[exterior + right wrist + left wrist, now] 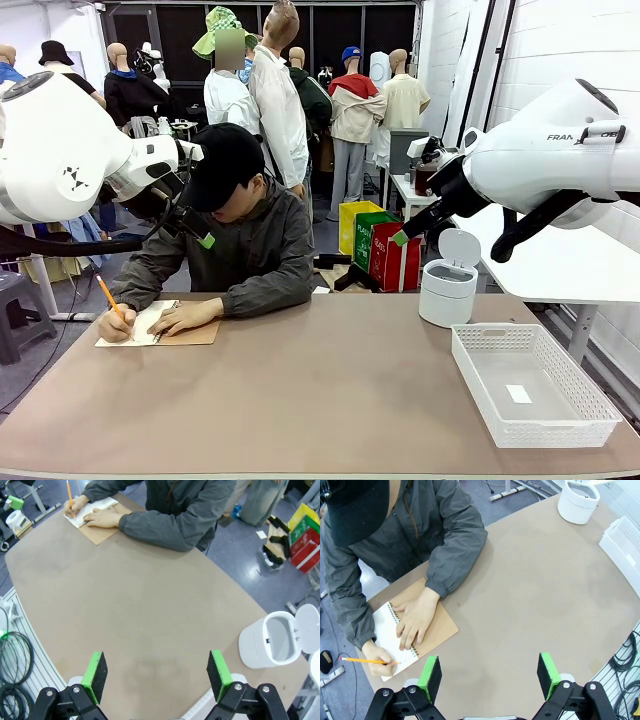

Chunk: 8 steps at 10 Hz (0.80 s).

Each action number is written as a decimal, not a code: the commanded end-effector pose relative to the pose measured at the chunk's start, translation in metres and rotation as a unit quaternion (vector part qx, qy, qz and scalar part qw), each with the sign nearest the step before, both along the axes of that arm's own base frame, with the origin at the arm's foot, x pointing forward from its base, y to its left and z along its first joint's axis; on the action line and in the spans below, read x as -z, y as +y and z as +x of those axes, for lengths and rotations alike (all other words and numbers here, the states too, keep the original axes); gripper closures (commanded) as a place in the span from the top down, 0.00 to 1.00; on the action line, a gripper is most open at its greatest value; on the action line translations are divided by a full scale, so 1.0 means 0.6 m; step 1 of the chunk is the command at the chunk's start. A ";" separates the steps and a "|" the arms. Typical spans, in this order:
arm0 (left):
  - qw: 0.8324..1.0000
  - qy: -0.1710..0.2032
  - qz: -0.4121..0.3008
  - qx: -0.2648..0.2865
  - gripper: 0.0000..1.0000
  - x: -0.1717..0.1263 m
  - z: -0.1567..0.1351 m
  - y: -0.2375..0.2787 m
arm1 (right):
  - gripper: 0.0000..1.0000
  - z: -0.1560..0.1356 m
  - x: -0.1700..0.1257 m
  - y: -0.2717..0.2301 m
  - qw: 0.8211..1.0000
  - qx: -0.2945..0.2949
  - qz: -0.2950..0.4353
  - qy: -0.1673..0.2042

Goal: Sort the paper based on its condition.
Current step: If a person hands you a paper, place it in the Organizing basket , and if it's crumpled, put it in the Trash can.

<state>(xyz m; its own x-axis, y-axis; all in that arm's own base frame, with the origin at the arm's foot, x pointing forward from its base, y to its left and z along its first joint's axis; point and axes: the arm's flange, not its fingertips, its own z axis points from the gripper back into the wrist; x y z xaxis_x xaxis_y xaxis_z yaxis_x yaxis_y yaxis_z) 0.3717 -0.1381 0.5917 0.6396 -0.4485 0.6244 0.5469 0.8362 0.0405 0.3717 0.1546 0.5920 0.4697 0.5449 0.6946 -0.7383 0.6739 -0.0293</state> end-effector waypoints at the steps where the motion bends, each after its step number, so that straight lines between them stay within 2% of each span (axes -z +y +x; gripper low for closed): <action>1: 1.000 -0.002 -0.001 -0.001 1.00 -0.003 0.001 0.001 | 1.00 0.000 0.001 0.000 1.000 -0.001 0.002 0.001; 8: 1.000 -0.002 -0.001 -0.001 1.00 -0.003 0.001 0.001 | 1.00 0.000 0.001 0.000 1.000 -0.001 0.002 0.001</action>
<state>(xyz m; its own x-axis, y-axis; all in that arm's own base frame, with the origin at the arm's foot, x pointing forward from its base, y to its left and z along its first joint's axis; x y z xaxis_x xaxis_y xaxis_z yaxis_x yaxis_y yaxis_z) 0.3717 -0.1381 0.5917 0.6396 -0.4485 0.6244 0.5469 0.8362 0.0405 0.3717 0.1546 0.5920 0.4697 0.5449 0.6946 -0.7383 0.6739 -0.0293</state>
